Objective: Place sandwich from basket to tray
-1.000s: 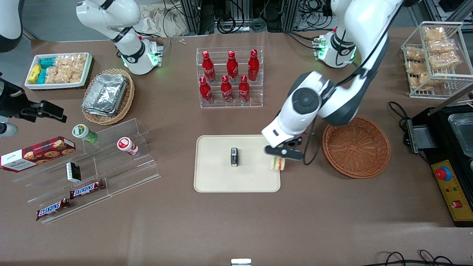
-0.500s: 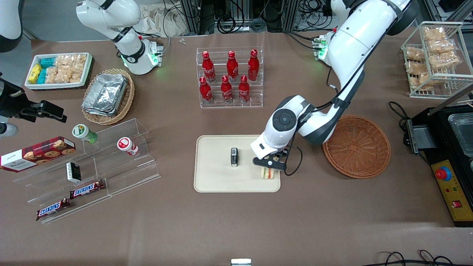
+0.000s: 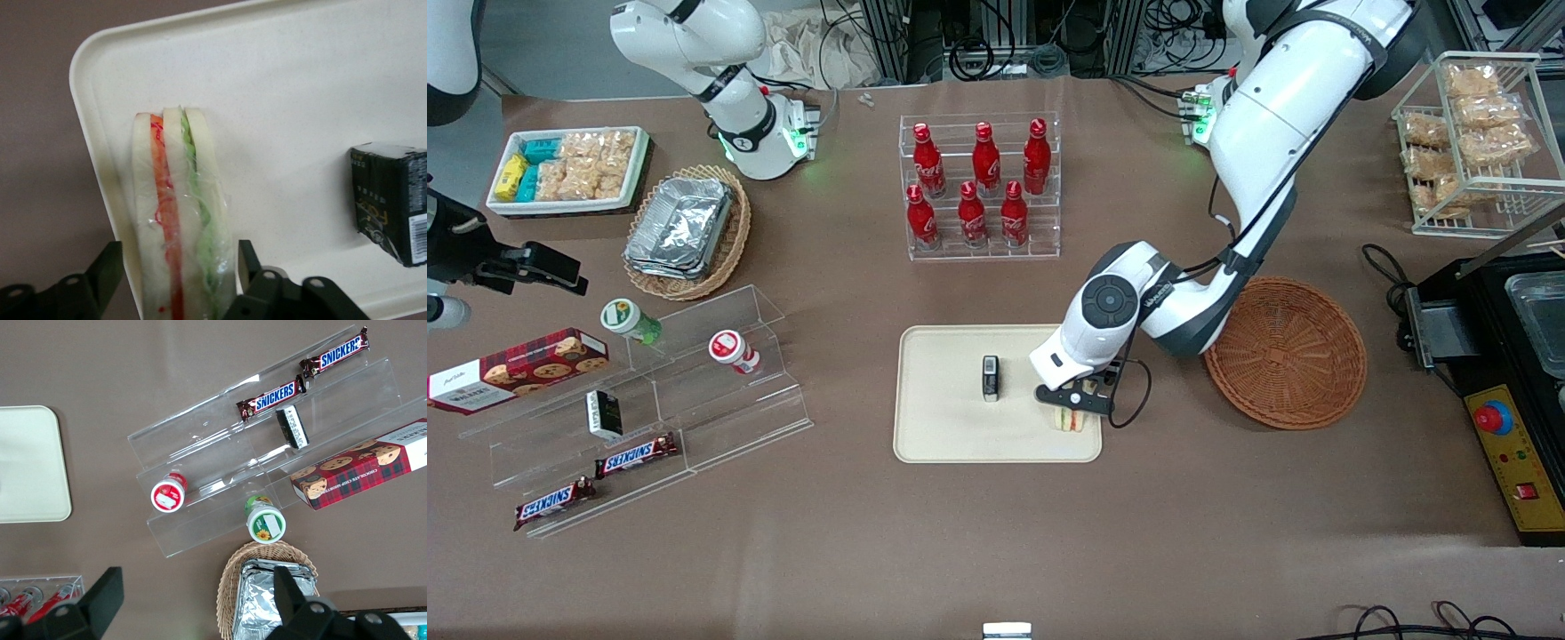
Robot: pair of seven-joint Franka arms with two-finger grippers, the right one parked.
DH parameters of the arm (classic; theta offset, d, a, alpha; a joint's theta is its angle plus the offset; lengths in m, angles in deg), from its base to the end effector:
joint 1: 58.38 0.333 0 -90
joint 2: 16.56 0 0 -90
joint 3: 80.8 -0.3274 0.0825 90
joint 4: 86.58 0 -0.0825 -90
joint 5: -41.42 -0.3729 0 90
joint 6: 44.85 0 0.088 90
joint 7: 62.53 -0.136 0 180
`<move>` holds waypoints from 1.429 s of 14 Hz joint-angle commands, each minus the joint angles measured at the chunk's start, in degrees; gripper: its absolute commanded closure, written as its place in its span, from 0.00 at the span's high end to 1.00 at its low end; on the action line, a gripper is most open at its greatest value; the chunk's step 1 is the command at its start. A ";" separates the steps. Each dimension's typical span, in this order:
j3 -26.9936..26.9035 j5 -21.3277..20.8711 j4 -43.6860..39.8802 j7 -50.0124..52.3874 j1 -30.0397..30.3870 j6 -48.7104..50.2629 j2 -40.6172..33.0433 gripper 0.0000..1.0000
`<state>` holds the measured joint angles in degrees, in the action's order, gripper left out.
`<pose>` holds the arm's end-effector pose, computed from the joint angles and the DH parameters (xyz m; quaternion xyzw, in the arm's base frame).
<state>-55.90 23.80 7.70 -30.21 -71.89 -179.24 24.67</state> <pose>0.5688 -0.3932 0.2148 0.9935 -0.1063 0.0088 0.0395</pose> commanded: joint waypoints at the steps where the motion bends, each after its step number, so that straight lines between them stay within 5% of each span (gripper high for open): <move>1: 0.06 -0.22 0.54 2.30 0.15 2.36 -6.65 1.00; 5: 0.15 7.06 0.55 2.49 3.74 15.79 -22.30 1.00; 9: 0.06 18.84 0.29 -16.37 14.44 31.78 -34.52 1.00; 12: -0.11 19.38 0.29 -23.00 22.63 39.18 -40.33 1.00; 16: -15.10 22.28 0.72 -23.63 16.70 43.06 -45.08 1.00; 20: -17.96 22.37 -0.67 -23.01 14.30 44.47 -45.63 1.00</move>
<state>-73.10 45.40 6.27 -53.70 -56.14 -135.10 -19.79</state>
